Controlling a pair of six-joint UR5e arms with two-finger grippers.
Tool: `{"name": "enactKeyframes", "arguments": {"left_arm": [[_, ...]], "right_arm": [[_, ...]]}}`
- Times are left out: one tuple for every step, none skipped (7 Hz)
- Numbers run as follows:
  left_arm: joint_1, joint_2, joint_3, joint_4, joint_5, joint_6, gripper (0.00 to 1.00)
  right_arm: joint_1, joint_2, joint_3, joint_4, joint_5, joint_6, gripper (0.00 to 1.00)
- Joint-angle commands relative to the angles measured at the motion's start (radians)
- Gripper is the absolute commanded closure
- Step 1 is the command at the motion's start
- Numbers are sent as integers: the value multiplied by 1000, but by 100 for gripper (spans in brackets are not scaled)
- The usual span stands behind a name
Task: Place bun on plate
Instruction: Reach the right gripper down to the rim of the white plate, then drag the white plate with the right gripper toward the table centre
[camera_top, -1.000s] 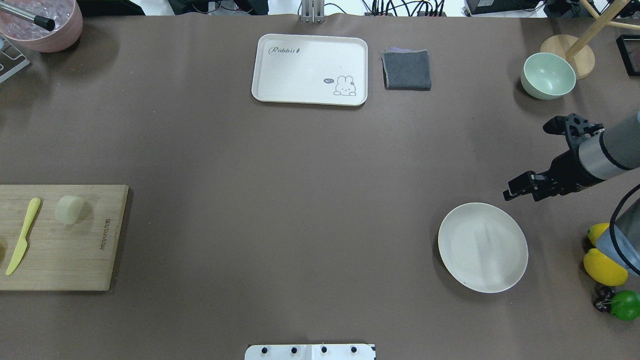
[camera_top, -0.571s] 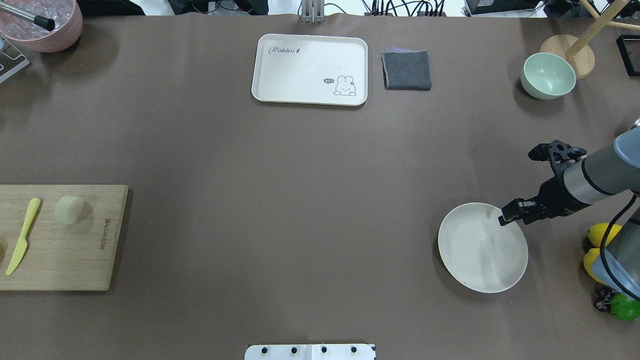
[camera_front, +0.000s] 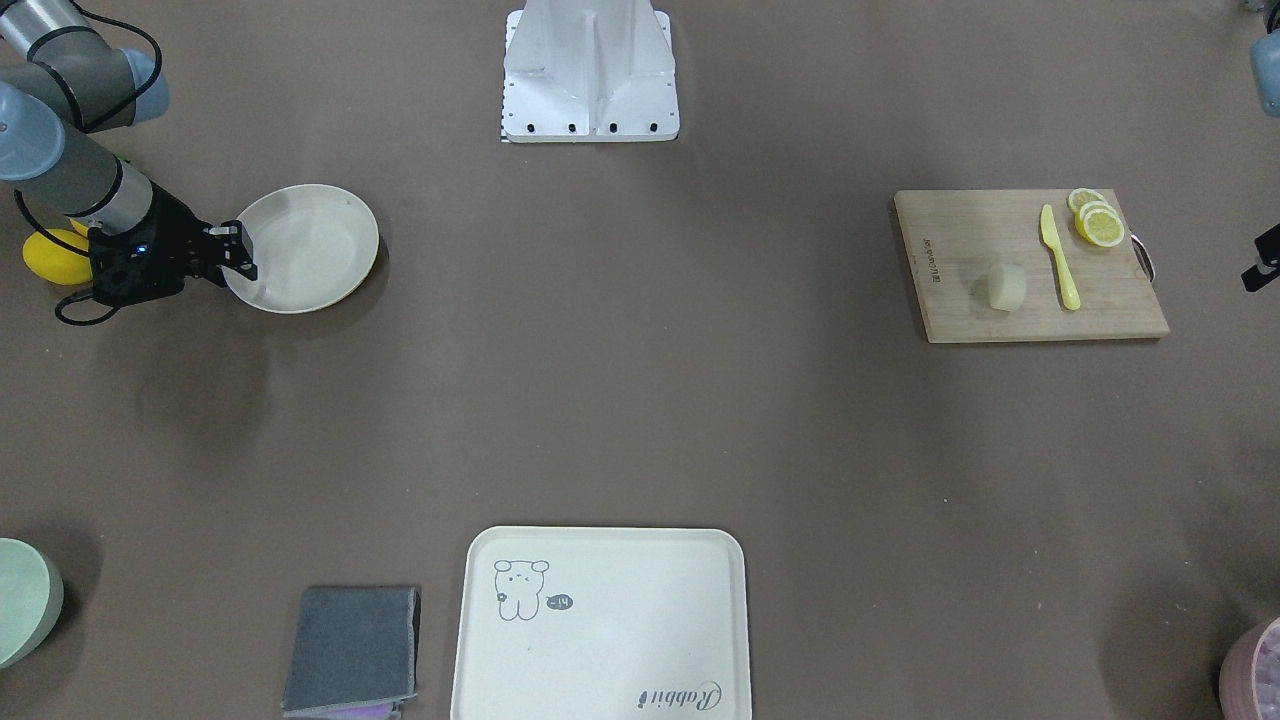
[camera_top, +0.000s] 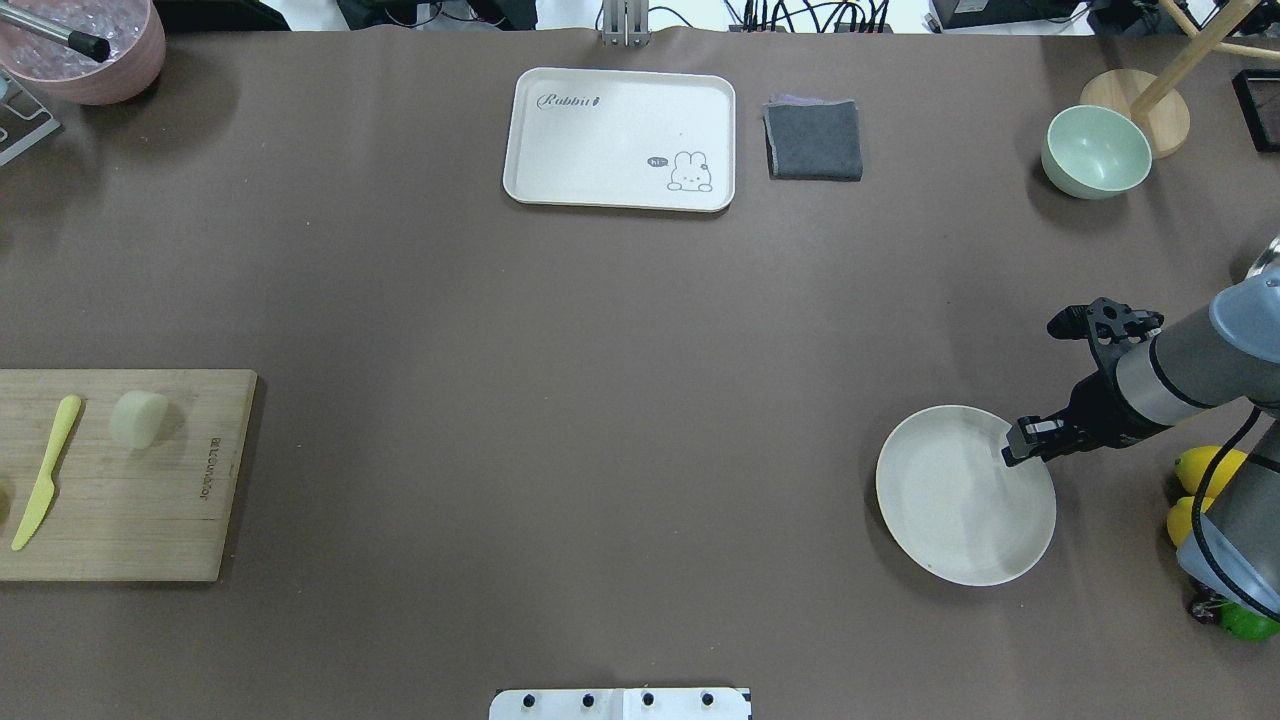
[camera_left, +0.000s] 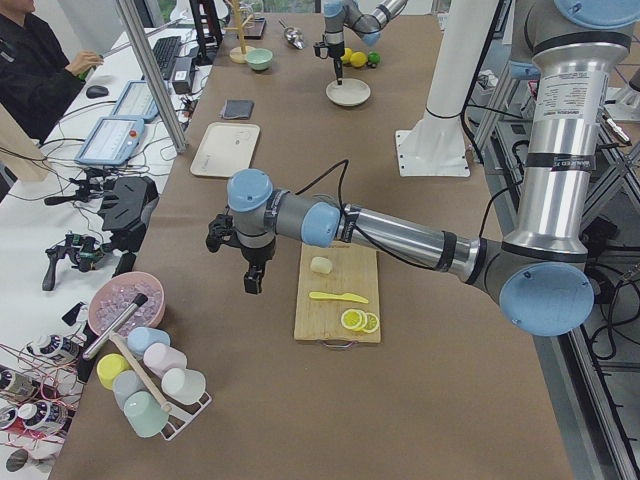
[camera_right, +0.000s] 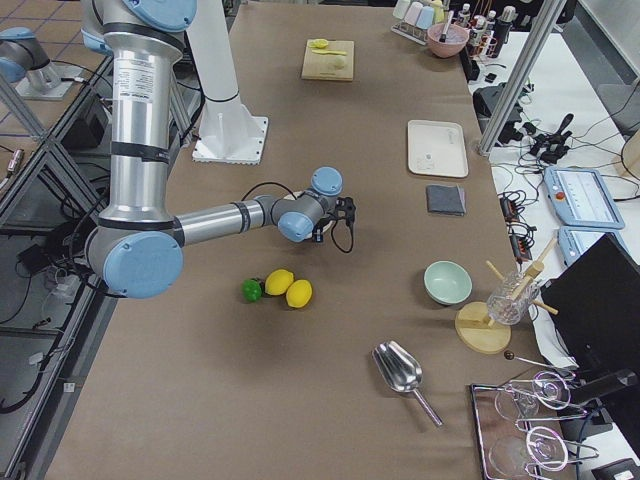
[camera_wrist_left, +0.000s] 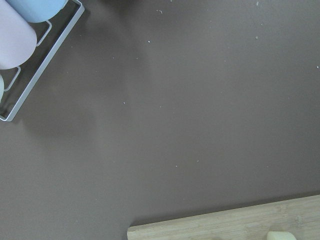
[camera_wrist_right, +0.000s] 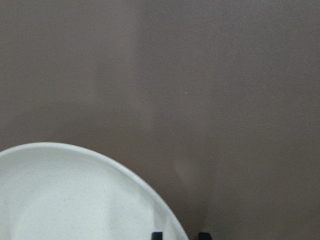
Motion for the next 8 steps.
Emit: {"name": "enactKeyframes", "arguments": {"left_arm": [[0,2,-14,2,1,-14,2],[0,2,-17,2,0,-16,2],[0,2,-18,2,-3,-34,2],[0,-3,-21,2,-5,-60,2],[3,-6,-30,0,-7,-100,2],[46,-6,-81,0,-5,-199,2],[92,-1,-102,-3,-4,-276,2],[159,2,-96,-65,4,-360,3]], "right_arm": [[-2,1,4,0,3,-1,100],[-2,15,3,0,11,1,100],[-3,36,12,0,20,12,100],[6,97,12,-8,58,33,100],[7,169,8,-12,62,111,100],[-2,261,-15,-15,62,213,100],[-32,353,-56,-14,51,308,100],[-86,436,-102,-14,-11,372,100]]}}
